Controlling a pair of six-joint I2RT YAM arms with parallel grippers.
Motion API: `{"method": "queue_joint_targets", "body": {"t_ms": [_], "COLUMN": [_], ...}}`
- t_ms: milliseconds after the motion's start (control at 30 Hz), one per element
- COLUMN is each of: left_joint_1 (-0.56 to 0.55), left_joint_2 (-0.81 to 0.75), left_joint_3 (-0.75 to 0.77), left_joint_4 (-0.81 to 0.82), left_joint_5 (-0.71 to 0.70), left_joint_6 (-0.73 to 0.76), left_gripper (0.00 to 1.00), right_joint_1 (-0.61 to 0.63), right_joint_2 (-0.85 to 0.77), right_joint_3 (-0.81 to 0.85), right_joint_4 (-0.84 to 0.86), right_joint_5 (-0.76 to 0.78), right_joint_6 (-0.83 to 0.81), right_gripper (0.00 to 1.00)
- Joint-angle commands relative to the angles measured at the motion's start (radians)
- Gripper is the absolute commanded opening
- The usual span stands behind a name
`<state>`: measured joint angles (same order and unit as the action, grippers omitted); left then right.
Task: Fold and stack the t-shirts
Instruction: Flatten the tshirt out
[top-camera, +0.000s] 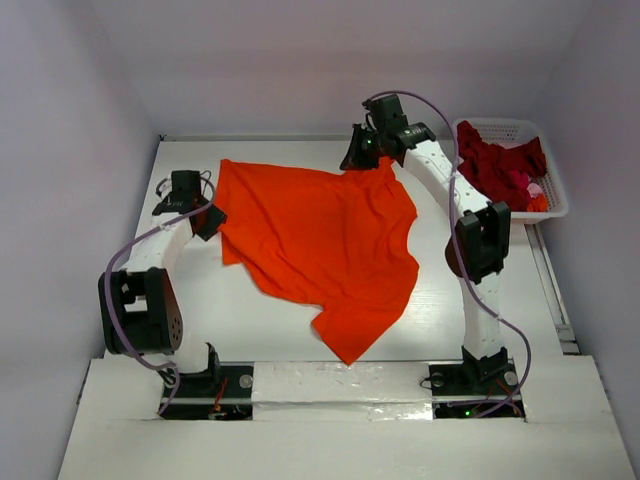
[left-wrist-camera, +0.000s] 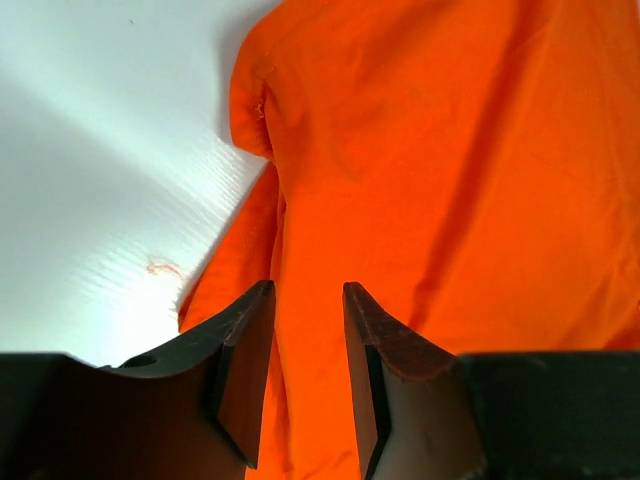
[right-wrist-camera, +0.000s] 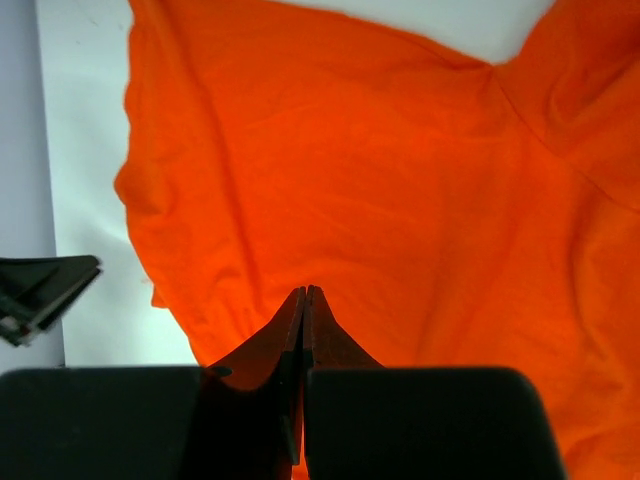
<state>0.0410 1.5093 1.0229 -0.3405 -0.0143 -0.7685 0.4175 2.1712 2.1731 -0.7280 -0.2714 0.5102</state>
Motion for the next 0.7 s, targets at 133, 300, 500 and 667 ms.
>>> {"method": "queue_joint_targets", "body": {"t_ms": [133,300,500,667], "left_joint_1": [-0.001,-0.001,-0.001,-0.001], "left_joint_2": [-0.121,-0.146,-0.147,-0.12], "left_joint_3": [0.014,-0.01,-0.095,-0.136], "left_joint_4": [-0.101,-0.164,-0.137,-0.138], "left_joint_5": [-0.053,-0.059,-0.026,-0.003], "left_joint_6": [0.06,0.075,0.078,0.074], "left_gripper": [0.3,0.35,0.35,0.23], "right_joint_1": [-0.002,-0.002,-0.002,-0.002], "right_joint_2": [-0.097,-0.094,-0.094,-0.093], "right_joint_3": [-0.033,-0.021,-0.027,-0.018], "right_joint_4": [0.048,0.039,0.035,0.033], "right_joint_5": [-0.012,-0.008,-0.006,-0.008], "right_joint_6": [-0.002,0.001,0.001,0.002], "right_gripper": [0.0,0.0,0.0,0.0]}}
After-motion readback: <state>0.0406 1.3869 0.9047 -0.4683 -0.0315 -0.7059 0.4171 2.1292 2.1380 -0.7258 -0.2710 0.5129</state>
